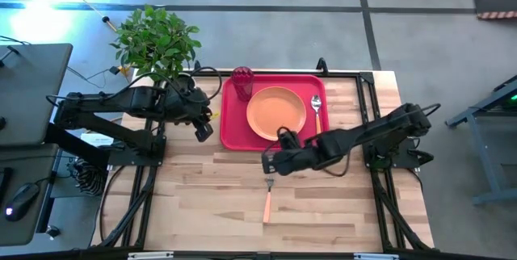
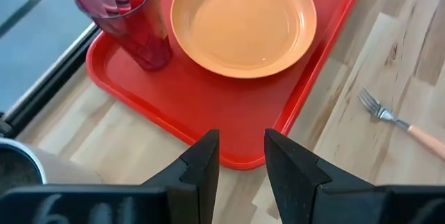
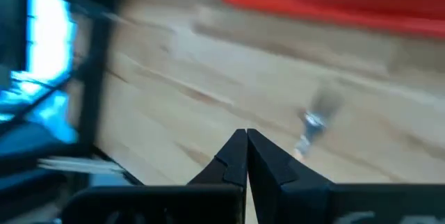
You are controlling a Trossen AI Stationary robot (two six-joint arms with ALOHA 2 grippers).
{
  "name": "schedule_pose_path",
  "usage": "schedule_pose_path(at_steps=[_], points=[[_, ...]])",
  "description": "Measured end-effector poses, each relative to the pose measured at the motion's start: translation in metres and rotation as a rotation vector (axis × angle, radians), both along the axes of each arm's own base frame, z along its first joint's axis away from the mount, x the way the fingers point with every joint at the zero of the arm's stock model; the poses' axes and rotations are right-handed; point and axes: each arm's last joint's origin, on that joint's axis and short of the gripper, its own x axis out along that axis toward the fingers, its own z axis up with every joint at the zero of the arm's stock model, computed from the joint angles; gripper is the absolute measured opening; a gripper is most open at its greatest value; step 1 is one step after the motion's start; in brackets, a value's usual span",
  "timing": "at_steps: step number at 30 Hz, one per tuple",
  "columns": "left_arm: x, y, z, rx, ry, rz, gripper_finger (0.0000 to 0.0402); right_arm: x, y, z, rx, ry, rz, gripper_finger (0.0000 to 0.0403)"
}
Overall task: Pick and place plate/cup/fork/spoon on tray
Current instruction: Put the orange fork on the red tray to the middle of the orange plate and yellow spoon
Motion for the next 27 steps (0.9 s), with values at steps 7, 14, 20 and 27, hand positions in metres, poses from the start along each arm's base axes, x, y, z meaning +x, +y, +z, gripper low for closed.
schedule_pose_path(at_steps=[7,14,20,27], points=[[-0.001,0.0,-0.001,-0.029,-0.007,0.04,0.0103,0.013,0.016,-0.033,0.093,0.215,0.061,0.0],[-0.001,0.0,-0.001,-0.028,-0.003,0.04,0.0103,0.025,0.031,-0.07,0.166,0.345,0.083,0.0],[-0.001,0.0,-0.001,-0.029,-0.003,0.04,0.0103,0.03,0.039,-0.089,0.22,0.386,0.023,0.0],[-0.001,0.0,-0.001,-0.028,-0.003,0.04,0.0103,0.035,0.047,-0.103,0.209,0.386,0.031,0.0]])
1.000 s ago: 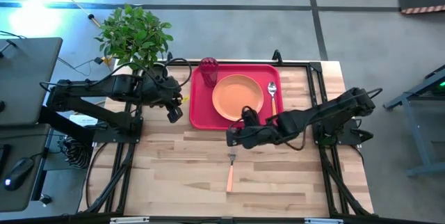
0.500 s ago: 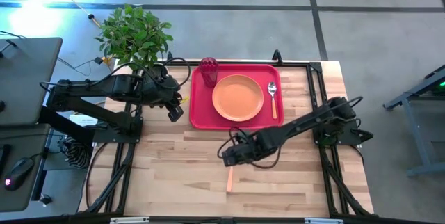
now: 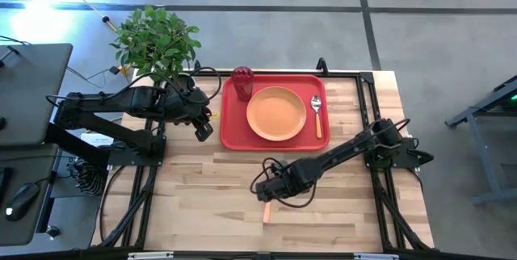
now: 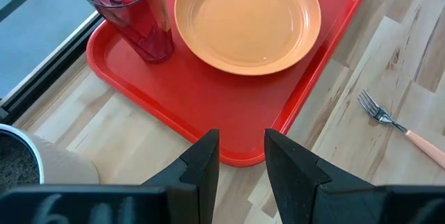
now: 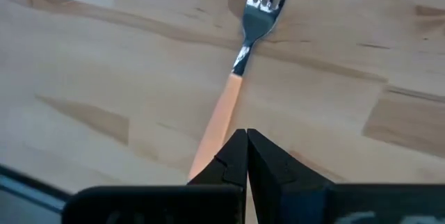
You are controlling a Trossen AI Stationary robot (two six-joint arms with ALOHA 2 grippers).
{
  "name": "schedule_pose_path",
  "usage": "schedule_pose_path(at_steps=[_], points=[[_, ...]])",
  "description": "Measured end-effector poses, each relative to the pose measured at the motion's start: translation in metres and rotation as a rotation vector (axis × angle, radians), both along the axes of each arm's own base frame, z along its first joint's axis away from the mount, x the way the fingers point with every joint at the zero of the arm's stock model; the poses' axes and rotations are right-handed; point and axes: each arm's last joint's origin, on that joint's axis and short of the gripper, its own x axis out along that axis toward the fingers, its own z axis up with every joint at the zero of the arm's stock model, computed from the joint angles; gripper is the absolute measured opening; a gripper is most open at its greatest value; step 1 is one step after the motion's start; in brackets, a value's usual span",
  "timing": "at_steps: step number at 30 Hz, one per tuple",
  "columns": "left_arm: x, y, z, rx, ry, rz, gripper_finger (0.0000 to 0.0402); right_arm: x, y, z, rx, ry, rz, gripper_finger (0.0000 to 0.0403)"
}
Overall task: Pick and place plate/cup/fork/spoon on tray
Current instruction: Put the orange fork on the red tray to the middle of the orange plate and yellow spoon
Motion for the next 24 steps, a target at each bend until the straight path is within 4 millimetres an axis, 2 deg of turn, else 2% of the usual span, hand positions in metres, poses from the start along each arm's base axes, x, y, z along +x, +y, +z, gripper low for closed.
schedule_pose_path(at_steps=[4,8,16,20,24], points=[[0.0,0.0,0.0,0.001,0.0,0.0,0.0103,0.006,0.002,-0.015,-0.014,0.013,-0.005,0.0009],[0.0,0.0,0.0,0.001,0.0,-0.001,0.0103,0.015,0.005,-0.028,0.003,-0.018,-0.018,0.004],[0.0,0.0,0.0,0.002,0.002,-0.002,0.0103,0.02,0.006,-0.037,0.007,-0.028,-0.082,0.0105],[0.0,0.0,0.0,0.001,0.002,-0.002,0.0103,0.02,0.005,-0.039,-0.007,-0.025,-0.09,0.0114],[0.0,0.0,0.0,0.001,0.002,-0.002,0.0103,0.023,0.004,-0.051,0.002,0.005,-0.096,0.0114]])
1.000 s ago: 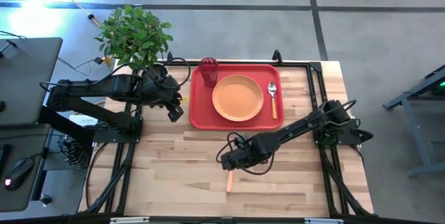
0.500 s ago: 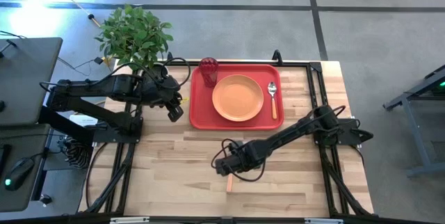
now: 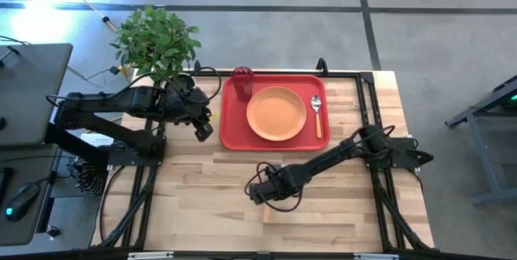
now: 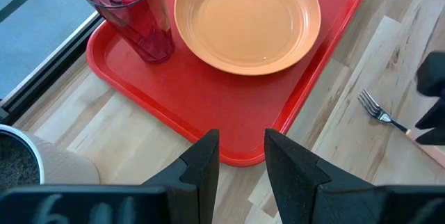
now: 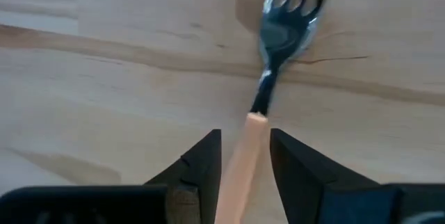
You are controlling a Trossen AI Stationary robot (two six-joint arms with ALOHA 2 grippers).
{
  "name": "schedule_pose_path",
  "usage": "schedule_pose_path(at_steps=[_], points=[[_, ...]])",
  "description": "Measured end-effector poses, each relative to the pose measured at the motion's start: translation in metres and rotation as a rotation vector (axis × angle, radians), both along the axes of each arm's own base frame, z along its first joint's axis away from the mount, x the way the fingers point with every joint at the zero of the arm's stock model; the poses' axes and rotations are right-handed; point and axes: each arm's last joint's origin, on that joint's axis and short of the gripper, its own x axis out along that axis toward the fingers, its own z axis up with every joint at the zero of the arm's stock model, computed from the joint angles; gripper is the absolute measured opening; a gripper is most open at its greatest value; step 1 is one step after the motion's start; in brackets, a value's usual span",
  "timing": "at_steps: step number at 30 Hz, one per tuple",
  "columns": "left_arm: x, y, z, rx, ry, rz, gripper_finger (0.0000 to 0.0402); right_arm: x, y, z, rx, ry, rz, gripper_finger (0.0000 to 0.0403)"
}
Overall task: Pick and place plate/cup/fork/spoon on tray
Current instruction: Put the orange fork on the red tray to the middle of the orange plate and yellow spoon
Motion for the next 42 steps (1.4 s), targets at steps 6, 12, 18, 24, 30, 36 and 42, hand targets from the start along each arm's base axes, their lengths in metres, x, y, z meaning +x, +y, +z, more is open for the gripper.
schedule_pose_path(at_steps=[6,12,18,24,30,36,42], points=[[0.0,0.0,0.0,0.0,0.0,0.0,0.0103,0.007,0.002,-0.019,0.02,0.009,-0.011,0.0114],[0.0,0.0,0.0,0.019,0.011,-0.027,0.0103,0.006,0.002,-0.024,0.029,0.044,-0.045,0.0106],[0.0,0.0,0.0,0.029,0.018,-0.041,0.0103,0.003,0.001,-0.026,0.02,0.074,-0.068,0.0045],[0.0,0.0,0.0,0.032,0.02,-0.046,0.0103,0.004,0.002,-0.024,0.011,0.07,-0.052,0.0011],[0.0,0.0,0.0,0.053,0.035,-0.084,0.0103,0.009,0.003,-0.013,-0.035,0.076,0.007,0.0014],[0.0,0.0,0.0,0.084,0.056,-0.136,0.0103,0.013,0.0,0.005,-0.145,0.062,0.032,0.0011],[0.0,0.0,0.0,0.121,0.079,-0.188,0.0103,0.016,-0.002,0.022,-0.274,0.032,0.05,0.001]])
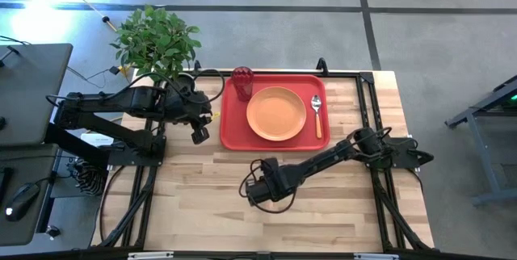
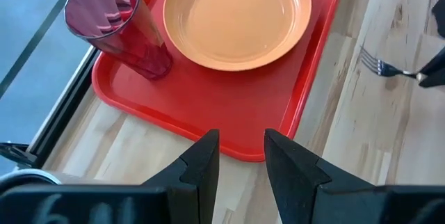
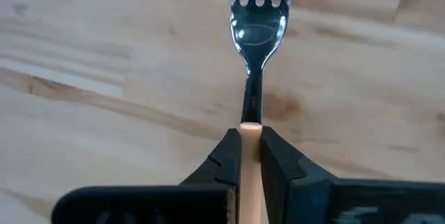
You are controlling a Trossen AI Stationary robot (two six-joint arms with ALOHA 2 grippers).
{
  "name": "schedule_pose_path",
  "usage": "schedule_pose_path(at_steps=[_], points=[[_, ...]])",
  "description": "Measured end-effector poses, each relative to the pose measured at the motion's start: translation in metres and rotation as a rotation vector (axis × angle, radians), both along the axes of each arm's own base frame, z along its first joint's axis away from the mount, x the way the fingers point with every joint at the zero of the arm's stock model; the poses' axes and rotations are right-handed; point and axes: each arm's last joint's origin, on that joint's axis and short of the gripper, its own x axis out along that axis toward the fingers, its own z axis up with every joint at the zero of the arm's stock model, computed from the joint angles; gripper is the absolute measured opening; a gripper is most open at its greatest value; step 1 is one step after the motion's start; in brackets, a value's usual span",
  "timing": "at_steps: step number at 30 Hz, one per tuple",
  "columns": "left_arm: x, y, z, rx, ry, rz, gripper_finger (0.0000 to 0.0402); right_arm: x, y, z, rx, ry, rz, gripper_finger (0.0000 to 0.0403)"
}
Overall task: Pick and place plate/cup/fork/spoon on tray
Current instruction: Put the orange fork on the red tray to the middle of the orange plate and yellow spoon
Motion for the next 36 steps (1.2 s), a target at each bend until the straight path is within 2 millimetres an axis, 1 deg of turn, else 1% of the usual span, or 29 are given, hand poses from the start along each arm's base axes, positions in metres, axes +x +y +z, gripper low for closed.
schedule_pose_path(at_steps=[4,8,13,17,21,25,30,36], points=[[0.0,0.0,0.0,0.004,0.002,-0.006,0.0103,0.0,-0.003,0.01,-0.064,0.009,0.007,0.001],[0.0,0.0,0.0,0.032,0.017,-0.038,0.0103,-0.003,-0.011,0.02,-0.134,0.059,0.0,0.001],[0.0,0.003,0.0,0.06,0.024,-0.032,0.0103,-0.007,-0.03,0.033,-0.204,0.179,0.048,0.001],[0.0,0.008,0.0,0.069,0.026,-0.006,0.0103,-0.009,-0.05,0.045,-0.272,0.283,0.113,0.001],[-0.001,0.013,0.0,0.072,0.027,0.022,0.0103,-0.013,-0.075,0.056,-0.342,0.412,0.168,0.001],[-0.002,0.018,0.0,0.072,0.028,0.048,0.0103,-0.01,-0.101,0.065,-0.39,0.44,0.245,0.001],[-0.002,0.024,0.001,0.081,0.034,0.068,0.0103,-0.011,-0.133,0.076,-0.429,0.475,0.281,0.0009],[-0.003,0.03,0.001,0.08,0.035,0.097,0.0103,-0.016,-0.166,0.091,-0.487,0.513,0.323,0.0009]])
